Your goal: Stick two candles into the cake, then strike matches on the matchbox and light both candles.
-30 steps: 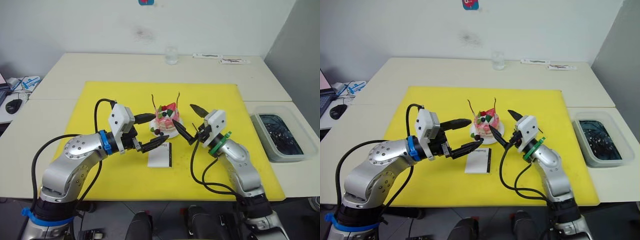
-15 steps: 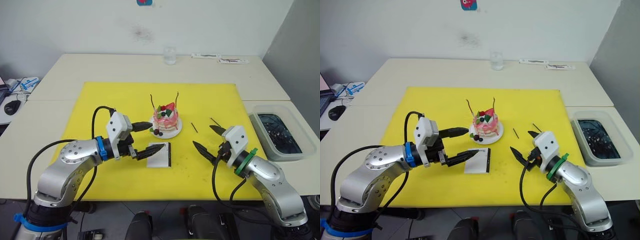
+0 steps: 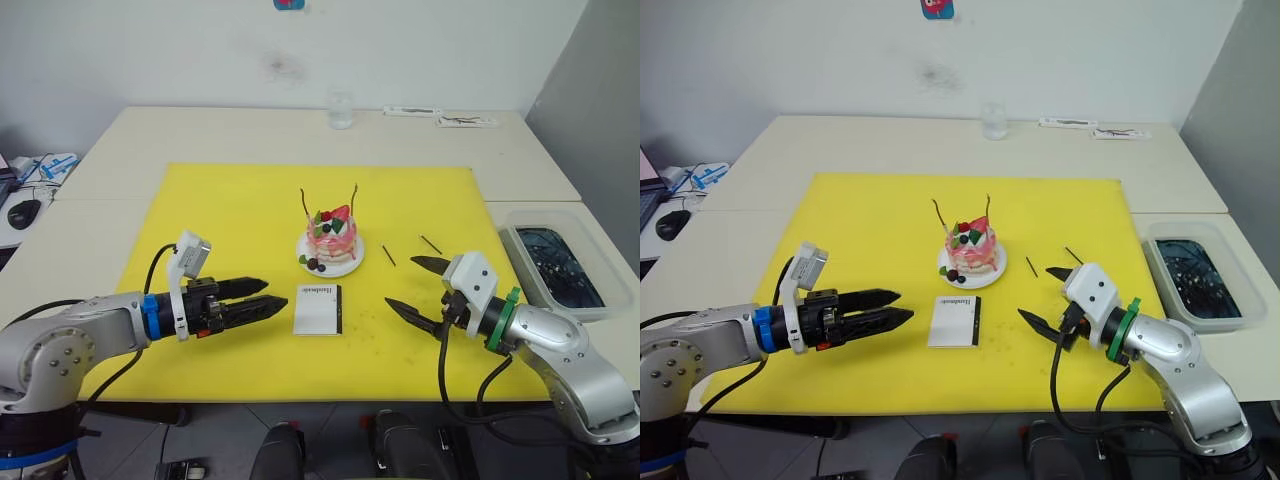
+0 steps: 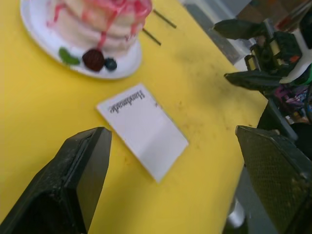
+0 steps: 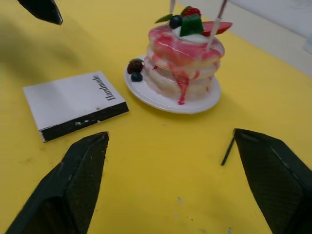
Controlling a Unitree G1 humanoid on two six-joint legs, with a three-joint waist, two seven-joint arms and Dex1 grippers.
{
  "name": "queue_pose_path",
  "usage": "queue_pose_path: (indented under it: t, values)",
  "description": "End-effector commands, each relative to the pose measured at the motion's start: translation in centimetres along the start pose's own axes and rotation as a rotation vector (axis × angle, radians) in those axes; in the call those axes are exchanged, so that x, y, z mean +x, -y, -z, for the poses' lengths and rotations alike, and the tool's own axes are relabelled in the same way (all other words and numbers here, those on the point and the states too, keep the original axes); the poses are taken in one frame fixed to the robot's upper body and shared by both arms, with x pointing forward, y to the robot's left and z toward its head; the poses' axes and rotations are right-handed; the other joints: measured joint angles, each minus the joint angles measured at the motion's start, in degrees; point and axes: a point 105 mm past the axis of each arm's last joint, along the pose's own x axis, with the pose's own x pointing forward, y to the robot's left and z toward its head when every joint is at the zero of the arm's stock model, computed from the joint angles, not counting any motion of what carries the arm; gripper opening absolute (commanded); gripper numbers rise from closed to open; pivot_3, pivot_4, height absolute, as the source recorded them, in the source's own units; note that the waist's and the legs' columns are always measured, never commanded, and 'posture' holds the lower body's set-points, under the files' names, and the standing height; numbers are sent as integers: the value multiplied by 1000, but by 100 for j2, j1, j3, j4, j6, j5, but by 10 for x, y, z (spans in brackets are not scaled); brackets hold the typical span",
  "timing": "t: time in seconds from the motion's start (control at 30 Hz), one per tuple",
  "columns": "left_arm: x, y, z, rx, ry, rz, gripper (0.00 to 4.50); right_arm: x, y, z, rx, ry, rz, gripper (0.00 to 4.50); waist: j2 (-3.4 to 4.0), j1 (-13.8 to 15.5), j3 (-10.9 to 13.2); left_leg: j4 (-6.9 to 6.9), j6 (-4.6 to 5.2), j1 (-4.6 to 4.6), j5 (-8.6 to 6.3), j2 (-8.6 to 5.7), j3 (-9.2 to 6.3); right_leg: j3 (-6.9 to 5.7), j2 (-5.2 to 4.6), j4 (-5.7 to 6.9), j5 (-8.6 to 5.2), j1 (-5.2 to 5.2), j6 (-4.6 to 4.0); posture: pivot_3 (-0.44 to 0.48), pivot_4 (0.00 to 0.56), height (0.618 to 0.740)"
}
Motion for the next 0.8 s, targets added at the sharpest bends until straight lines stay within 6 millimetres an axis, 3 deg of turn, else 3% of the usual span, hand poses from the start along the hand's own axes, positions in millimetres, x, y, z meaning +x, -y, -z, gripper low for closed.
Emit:
queue_pose_path:
  t: [0.03,0.3,0.8]
  values:
    - [7,2,2,-113,-69,46,4500,1,-2,-12,-52,5,-46,2826,-4,11,2,0,0,0,0,0,-1,-1,0,0,0,0,0,0,150,740]
    - [30,-6,-4,-283,-131,94,4500,11,-6,-8,-112,-82,-147,31,-6,-1,3,-4,0,-4,0,-5,-6,-4,0,2,1,0,0,0,150,740]
    - [57,-15,7,-344,-173,99,4500,38,-16,5,-169,-163,-229,31,-6,14,2,4,-1,-1,1,-21,-11,-2,-13,3,8,7,13,0,150,740]
